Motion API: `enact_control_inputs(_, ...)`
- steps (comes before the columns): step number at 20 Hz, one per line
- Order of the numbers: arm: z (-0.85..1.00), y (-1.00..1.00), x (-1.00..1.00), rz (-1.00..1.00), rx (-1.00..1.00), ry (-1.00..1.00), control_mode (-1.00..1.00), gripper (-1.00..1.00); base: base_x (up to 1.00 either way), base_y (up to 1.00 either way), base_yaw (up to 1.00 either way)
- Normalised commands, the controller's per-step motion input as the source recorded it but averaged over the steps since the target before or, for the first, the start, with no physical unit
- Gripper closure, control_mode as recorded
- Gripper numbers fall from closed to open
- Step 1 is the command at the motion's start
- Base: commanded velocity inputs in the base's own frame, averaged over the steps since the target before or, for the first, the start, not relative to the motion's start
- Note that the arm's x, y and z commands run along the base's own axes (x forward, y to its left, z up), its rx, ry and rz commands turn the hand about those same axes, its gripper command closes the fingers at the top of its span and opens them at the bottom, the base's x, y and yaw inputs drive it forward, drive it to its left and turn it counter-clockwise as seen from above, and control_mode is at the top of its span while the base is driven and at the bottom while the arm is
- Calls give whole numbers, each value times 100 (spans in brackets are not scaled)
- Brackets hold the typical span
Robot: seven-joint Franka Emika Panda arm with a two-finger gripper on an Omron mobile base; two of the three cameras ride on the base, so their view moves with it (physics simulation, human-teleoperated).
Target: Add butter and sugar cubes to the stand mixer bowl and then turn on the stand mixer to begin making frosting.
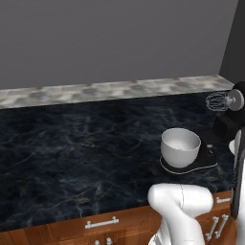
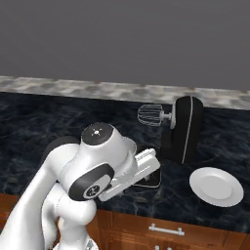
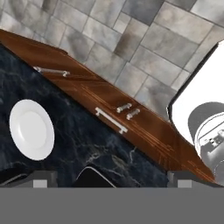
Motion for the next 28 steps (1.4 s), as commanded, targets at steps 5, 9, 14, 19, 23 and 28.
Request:
enact_control_inputs(5, -8, -81, -7, 0, 15, -1, -100, -100, 0, 0, 0)
enact_control_inputs(9, -2, -78, 8, 0, 15, 0, -100, -100, 0, 0, 0)
enact_control_inputs(14, 2, -69, 22, 2, 13, 0, -100, -100, 0, 0, 0)
enact_control_inputs(19, -4, -26, 40, 1, 12, -1, -100, -100, 0, 0, 0)
enact_control_inputs(23, -10, -20, 47, 0, 9, -5, -100, -100, 0, 0, 0)
enact_control_inputs(28, -1, -13, 32, 1, 7, -22, -100, -100, 0, 0, 0)
